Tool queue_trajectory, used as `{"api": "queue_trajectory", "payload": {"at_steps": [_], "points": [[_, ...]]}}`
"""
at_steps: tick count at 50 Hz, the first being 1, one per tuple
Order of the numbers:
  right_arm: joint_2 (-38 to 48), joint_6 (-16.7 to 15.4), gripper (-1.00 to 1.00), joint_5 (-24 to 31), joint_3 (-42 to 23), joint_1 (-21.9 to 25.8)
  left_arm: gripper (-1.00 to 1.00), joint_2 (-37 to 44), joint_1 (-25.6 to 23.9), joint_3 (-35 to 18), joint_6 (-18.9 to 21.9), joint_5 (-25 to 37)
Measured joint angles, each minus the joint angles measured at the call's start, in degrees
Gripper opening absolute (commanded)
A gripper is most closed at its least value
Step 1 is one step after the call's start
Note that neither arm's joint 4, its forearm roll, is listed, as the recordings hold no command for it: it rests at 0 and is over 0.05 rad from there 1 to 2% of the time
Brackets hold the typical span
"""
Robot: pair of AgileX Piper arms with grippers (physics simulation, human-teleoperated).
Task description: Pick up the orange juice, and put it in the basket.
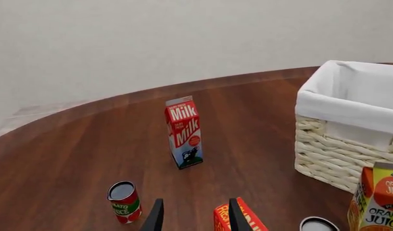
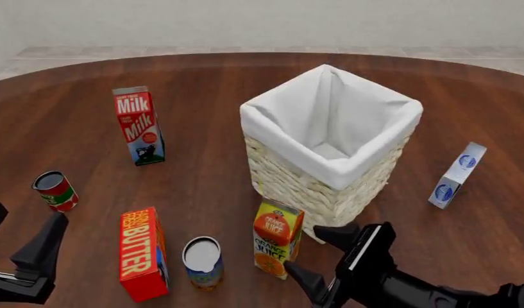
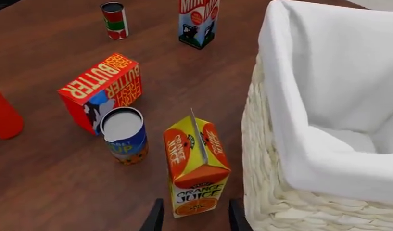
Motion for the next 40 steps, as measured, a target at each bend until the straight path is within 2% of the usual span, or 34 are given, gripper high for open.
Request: {"api": "queue_trajectory", "payload": {"at_steps": [40], "points": [[7.04, 0.18, 1.00, -2.29, -2.96, -0.39, 1.00, 0.44, -0.79, 0.00, 0.14, 0.05]]}}
